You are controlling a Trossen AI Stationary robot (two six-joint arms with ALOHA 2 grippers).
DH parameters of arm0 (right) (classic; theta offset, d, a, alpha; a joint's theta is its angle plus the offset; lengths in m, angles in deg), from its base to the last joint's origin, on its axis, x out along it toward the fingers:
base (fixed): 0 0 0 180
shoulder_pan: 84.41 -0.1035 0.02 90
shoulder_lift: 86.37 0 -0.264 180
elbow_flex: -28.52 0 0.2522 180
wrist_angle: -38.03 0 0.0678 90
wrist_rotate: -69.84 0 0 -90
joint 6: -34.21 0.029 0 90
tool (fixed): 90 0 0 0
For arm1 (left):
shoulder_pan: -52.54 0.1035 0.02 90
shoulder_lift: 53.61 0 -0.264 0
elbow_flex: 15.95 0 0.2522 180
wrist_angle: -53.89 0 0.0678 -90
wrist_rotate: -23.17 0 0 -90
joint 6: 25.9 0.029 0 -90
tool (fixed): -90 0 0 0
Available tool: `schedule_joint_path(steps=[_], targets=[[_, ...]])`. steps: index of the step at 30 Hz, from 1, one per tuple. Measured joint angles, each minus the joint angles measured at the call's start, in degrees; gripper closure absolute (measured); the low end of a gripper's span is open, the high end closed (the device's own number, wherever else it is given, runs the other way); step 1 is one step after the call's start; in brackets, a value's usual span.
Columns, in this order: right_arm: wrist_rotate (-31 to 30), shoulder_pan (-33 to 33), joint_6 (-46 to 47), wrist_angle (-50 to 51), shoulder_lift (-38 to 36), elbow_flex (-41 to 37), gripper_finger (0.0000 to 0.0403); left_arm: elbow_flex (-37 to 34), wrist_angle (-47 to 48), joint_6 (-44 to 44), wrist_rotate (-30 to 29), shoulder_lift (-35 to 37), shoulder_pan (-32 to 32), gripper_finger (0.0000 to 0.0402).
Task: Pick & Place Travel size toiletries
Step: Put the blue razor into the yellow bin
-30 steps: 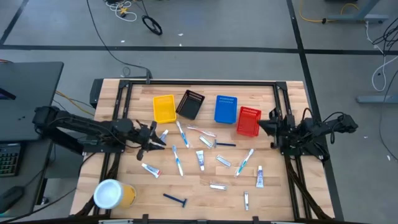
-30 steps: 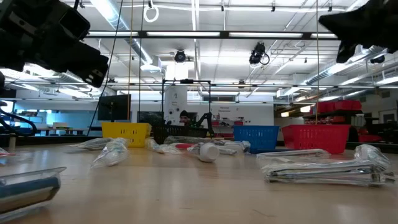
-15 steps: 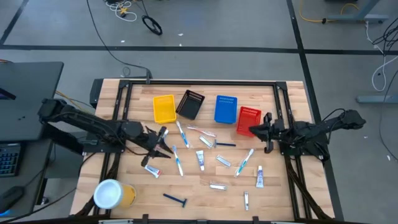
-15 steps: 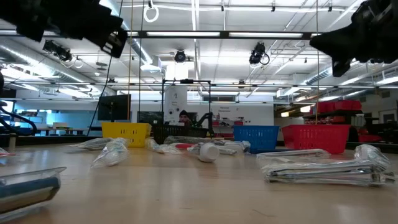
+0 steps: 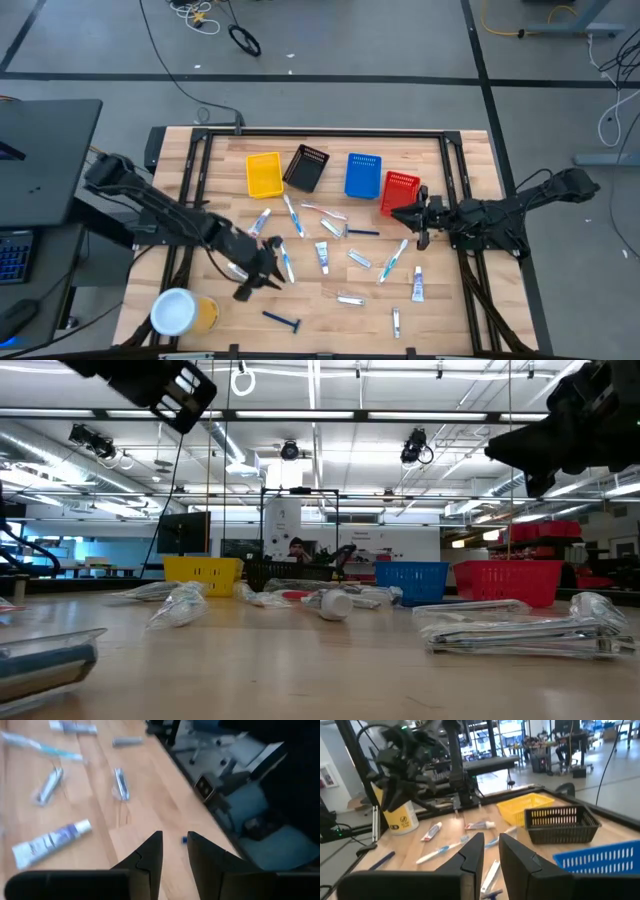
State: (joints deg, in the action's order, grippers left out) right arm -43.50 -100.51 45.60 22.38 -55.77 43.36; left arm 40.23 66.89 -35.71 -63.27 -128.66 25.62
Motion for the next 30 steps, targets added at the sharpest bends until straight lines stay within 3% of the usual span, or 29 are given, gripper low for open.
schedule_joint_path(steps=[5, 16, 30], targets=[[0.03, 0.00, 3.64, -0.08, 2.72, 0.00, 0.0333, 0.27, -0.07, -2.04, -5.56, -7.36, -4.80, 0.0285], [0.06, -0.09, 7.37, -0.05, 8.11, 0.00, 0.0333, 0.32, -8.07, -12.20, -8.08, -21.05, -12.44, 0.0266], [-0.03, -0.09, 7.59, -0.04, 12.85, 0.00, 0.0333, 0.33, -11.21, -13.46, -7.69, -25.35, -13.59, 0.0270]])
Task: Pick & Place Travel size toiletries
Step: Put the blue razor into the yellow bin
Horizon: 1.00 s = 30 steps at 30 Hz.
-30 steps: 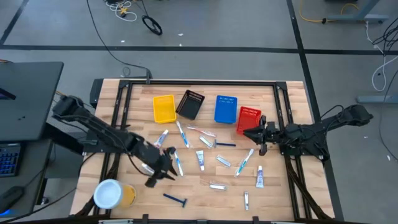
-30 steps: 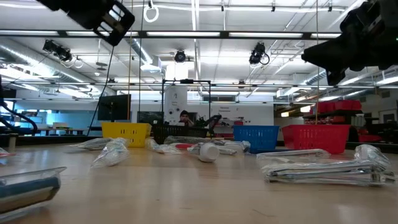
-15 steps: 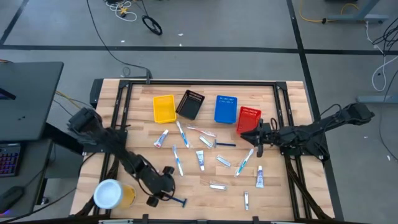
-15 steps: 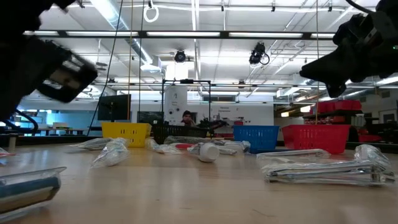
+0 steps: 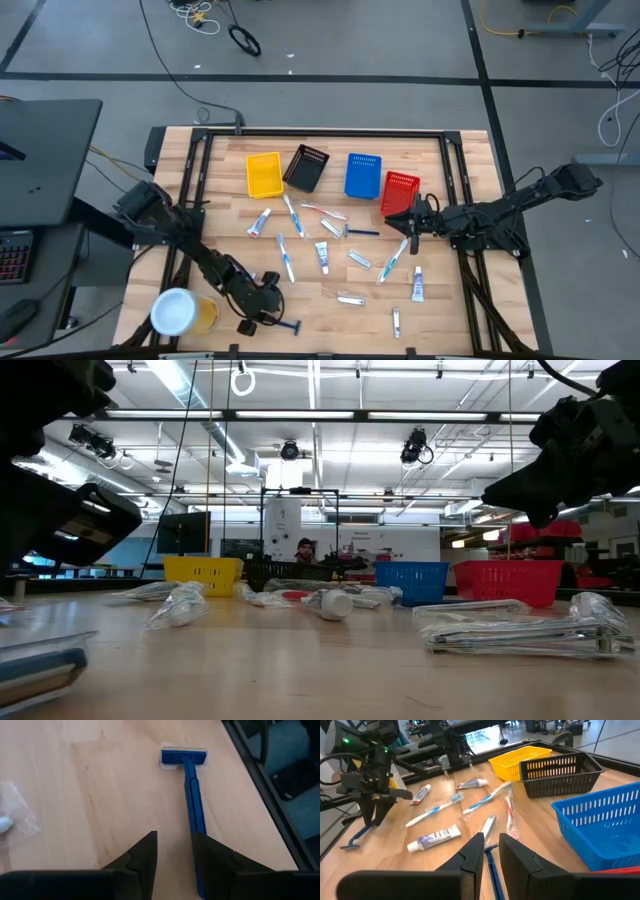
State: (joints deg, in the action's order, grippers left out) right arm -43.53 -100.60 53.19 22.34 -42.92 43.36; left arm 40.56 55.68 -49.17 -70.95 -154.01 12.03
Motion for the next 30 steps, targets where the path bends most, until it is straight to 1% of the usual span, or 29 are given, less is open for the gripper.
schedule_joint_path(steps=[3, 9, 14, 20, 25, 30], targets=[[-0.01, 0.00, 0.06, -0.02, 0.01, 0.00, 0.0333, 0.10, -1.77, -0.15, -0.13, -0.09, 0.00, 0.0271], [-0.03, 0.00, 0.22, -0.32, 0.01, 0.00, 0.0333, 3.50, -0.34, -0.39, -0.29, -0.09, -0.70, 0.0271], [-0.05, 0.00, 0.24, -0.59, -0.01, 0.00, 0.0333, 4.68, 0.19, -1.91, -2.75, -0.04, -3.01, 0.0271], [-0.07, 0.00, 0.24, -1.65, -0.01, 0.00, 0.0333, 4.60, 6.32, -7.17, -8.29, -0.04, -5.65, 0.0271], [-0.07, 0.00, 0.24, -1.70, -0.01, 0.00, 0.0333, 4.60, 6.21, -8.15, -8.89, -0.04, -6.91, 0.0271], [-0.07, 0.00, 0.15, -1.70, -0.01, 0.00, 0.0333, 4.60, 9.04, -10.01, -9.99, -0.04, -7.17, 0.0271]])
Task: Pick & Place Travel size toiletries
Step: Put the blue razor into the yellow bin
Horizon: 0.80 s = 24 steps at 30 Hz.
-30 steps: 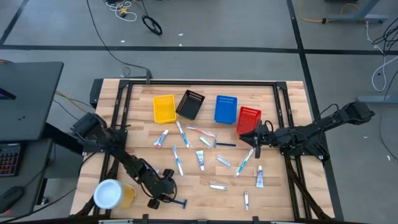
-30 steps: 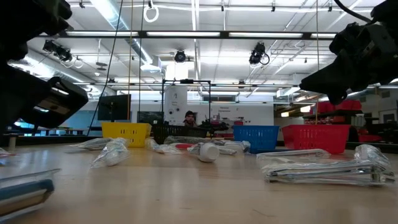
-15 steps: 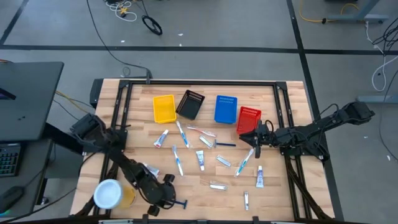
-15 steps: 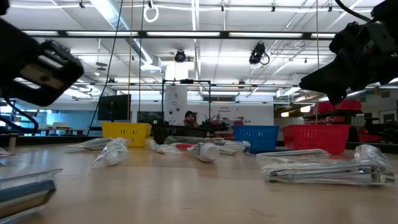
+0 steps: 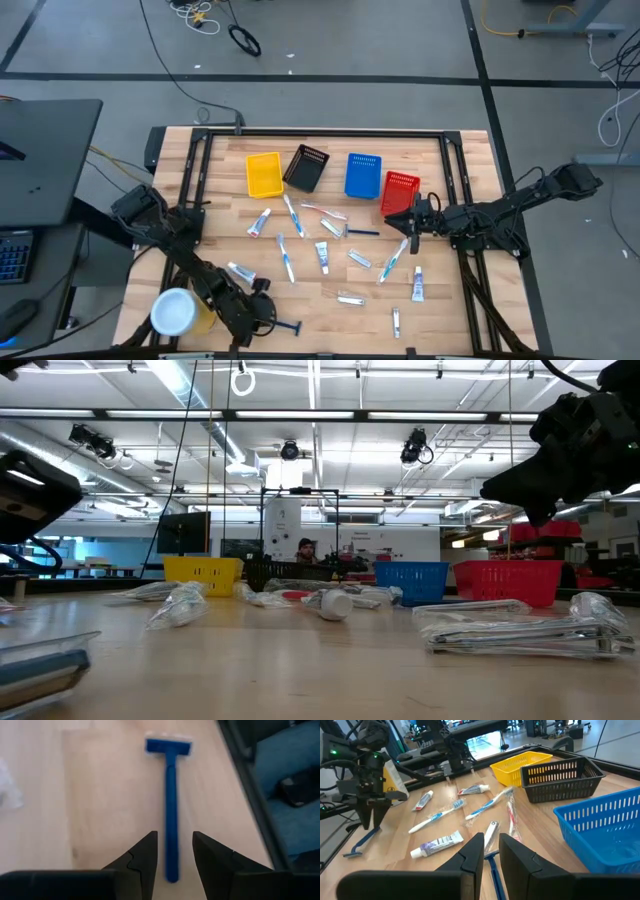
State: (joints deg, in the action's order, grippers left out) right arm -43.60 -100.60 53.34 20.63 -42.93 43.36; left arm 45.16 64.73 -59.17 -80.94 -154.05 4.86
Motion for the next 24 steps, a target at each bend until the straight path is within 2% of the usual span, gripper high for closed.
schedule_joint_path(steps=[17, 24], targets=[[0.00, 0.00, -0.08, 0.02, 0.00, 0.00, 0.0333, 0.01, 0.78, 0.54, -0.07, -0.03, 0.00, 0.0271], [-0.03, 0.00, -0.10, 0.12, 0.00, 0.00, 0.0333, 0.28, -2.87, 2.15, 0.48, -4.19, -0.11, 0.0271]])
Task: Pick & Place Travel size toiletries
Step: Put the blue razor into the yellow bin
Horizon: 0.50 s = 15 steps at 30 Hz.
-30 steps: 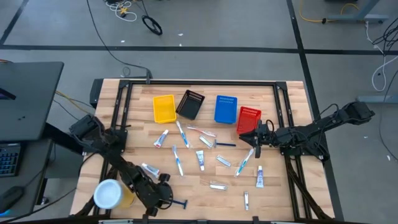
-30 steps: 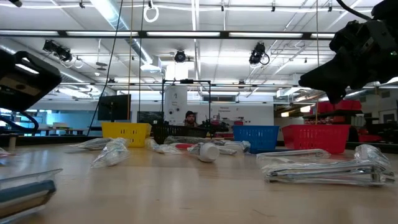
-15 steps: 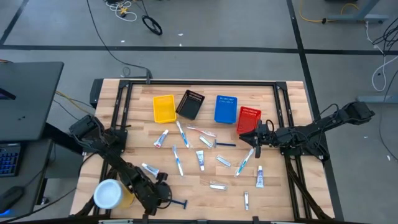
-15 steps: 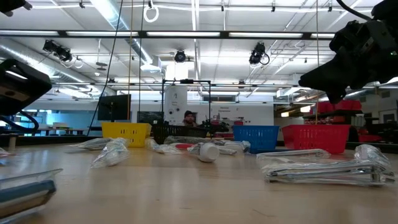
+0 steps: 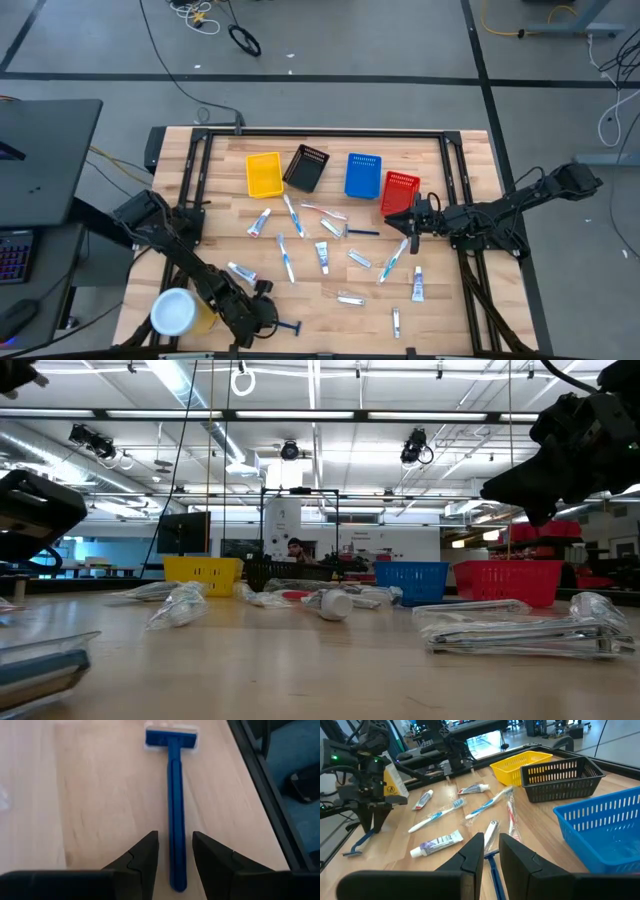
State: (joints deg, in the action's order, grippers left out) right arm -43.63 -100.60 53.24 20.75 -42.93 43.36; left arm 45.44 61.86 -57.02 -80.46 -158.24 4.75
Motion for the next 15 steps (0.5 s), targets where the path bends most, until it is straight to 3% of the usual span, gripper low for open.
schedule_joint_path(steps=[7, 15], targets=[[0.01, -0.01, 0.01, -0.06, 0.00, 0.00, 0.0333, -0.02, 0.32, 1.46, -1.61, -0.05, -0.15, 0.0276], [0.01, 0.00, 0.00, -0.03, 0.00, 0.00, 0.0333, -0.11, 0.53, 0.32, -4.71, -0.23, -0.22, 0.0334]])
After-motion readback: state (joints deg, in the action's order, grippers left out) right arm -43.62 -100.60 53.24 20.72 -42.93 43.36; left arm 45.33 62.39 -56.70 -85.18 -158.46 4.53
